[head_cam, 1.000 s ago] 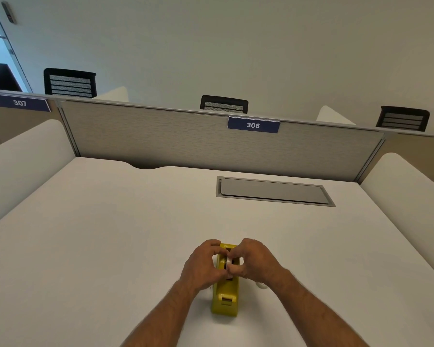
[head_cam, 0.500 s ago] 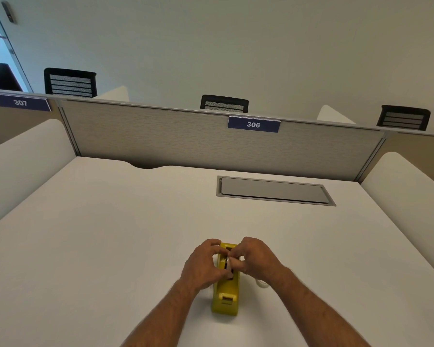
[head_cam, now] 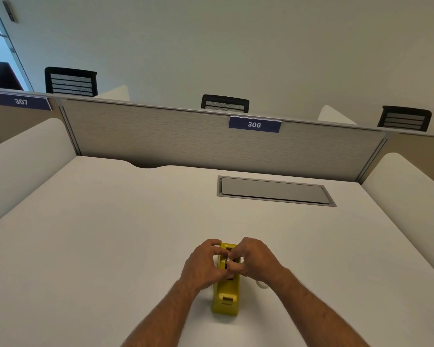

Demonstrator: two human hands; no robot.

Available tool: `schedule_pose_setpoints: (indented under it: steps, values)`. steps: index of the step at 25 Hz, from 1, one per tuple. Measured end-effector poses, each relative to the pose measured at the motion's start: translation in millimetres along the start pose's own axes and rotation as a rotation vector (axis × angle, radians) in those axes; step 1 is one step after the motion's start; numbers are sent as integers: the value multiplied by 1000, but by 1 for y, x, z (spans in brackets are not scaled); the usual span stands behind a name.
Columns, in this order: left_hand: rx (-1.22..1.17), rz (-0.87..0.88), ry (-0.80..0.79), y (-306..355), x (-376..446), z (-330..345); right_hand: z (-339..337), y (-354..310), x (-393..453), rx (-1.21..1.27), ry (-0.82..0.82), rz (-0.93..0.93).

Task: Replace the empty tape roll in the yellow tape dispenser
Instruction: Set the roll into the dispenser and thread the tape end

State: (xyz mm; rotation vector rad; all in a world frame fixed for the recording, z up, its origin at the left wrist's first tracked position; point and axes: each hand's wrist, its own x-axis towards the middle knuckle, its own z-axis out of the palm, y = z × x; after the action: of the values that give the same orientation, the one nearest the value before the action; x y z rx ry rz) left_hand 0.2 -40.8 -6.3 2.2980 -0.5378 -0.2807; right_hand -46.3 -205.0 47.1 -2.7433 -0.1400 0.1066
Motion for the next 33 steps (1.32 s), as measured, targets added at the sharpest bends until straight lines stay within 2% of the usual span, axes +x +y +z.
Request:
schedule_pose_setpoints:
  steps: [33]
  values:
    - [18, -10, -1, 1, 1, -2, 8, 7, 1, 83, 24, -33]
